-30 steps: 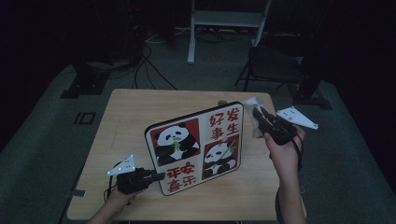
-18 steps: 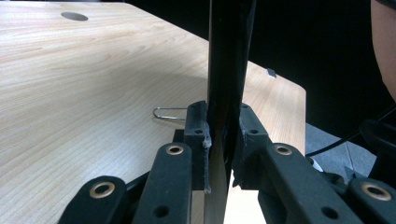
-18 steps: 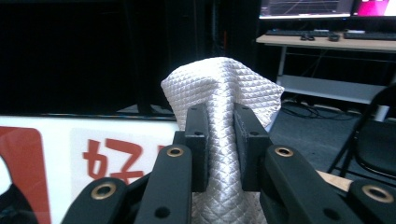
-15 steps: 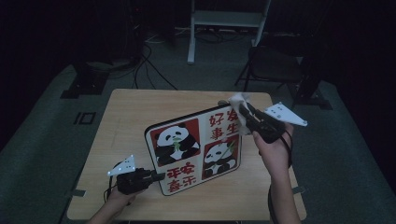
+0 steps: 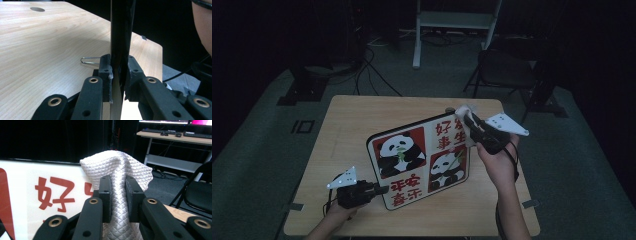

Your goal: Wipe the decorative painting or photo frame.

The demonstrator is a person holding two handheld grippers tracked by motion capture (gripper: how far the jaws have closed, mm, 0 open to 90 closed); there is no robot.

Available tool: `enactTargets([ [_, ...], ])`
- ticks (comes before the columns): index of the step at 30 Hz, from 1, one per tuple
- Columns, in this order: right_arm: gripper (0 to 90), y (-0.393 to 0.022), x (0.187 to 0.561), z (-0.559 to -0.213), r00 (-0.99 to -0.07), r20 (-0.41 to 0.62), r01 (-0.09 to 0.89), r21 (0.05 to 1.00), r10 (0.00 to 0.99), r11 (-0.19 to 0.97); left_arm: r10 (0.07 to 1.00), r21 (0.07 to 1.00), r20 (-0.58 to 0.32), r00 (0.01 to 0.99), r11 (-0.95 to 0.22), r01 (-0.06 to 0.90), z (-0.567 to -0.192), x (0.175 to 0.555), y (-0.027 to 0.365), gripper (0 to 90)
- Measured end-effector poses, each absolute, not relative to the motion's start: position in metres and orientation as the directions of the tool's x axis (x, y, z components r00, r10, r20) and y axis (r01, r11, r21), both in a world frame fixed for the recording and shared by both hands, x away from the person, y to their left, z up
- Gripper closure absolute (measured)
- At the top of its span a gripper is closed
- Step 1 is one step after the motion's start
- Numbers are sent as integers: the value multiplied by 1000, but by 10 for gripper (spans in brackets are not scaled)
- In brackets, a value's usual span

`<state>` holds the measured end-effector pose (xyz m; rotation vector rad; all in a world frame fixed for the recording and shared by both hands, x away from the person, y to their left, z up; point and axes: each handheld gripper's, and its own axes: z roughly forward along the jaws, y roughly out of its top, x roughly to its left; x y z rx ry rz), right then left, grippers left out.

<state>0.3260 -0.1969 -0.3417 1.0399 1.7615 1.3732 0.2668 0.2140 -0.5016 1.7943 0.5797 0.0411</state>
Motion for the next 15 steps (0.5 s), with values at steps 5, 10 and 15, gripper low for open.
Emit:
enactTargets([
  [5, 778, -195, 325, -346, -458, -40, 188, 972, 888, 141, 404, 913, -262, 876, -191, 362, -501, 267, 214, 795],
  [10, 778, -195, 324, -352, -460, -51, 201, 966, 887, 160, 397, 912, -264, 879, -194, 361, -501, 267, 214, 795],
  [15, 778, -195, 325, -363, -465, -43, 232, 958, 884, 169, 389, 913, -259, 884, -200, 355, -501, 266, 213, 795],
])
